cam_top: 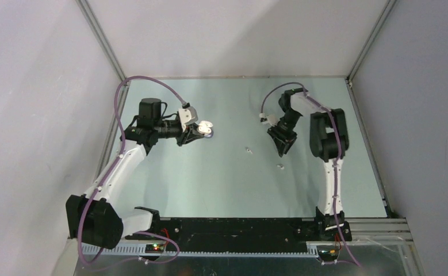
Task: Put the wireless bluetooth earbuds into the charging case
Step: Pick up the earbud from the center of the board.
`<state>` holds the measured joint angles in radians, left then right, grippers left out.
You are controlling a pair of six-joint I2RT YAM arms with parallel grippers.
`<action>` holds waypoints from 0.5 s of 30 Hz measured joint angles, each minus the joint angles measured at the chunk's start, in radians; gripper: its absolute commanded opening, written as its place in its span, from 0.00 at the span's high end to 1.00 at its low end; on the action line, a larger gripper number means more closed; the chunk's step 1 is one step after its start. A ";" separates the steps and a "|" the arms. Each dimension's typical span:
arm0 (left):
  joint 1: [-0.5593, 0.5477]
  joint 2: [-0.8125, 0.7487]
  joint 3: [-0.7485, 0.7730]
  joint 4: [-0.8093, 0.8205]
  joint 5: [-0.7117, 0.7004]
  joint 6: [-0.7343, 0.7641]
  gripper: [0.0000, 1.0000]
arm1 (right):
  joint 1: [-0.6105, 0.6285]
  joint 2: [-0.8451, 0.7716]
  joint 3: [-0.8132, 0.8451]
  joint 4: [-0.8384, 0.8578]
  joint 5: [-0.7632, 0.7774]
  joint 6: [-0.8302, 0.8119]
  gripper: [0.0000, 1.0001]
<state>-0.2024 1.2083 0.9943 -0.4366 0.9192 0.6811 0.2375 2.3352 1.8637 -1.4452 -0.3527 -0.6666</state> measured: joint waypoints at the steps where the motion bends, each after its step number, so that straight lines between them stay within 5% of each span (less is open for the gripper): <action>1: 0.000 0.000 0.000 -0.001 0.000 0.000 1.00 | -0.013 -0.058 -0.065 0.056 -0.019 -0.010 0.59; 9: 0.000 0.000 0.000 0.010 -0.001 -0.012 1.00 | -0.082 -0.880 -0.827 0.589 -0.177 -0.085 0.60; 15: 0.000 0.000 -0.001 0.053 -0.012 -0.064 1.00 | 0.019 -1.047 -1.113 0.879 -0.106 -0.010 0.61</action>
<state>-0.2028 1.2083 0.9936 -0.3840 0.9070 0.6174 0.2562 1.2881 0.7509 -0.5663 -0.4587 -0.6769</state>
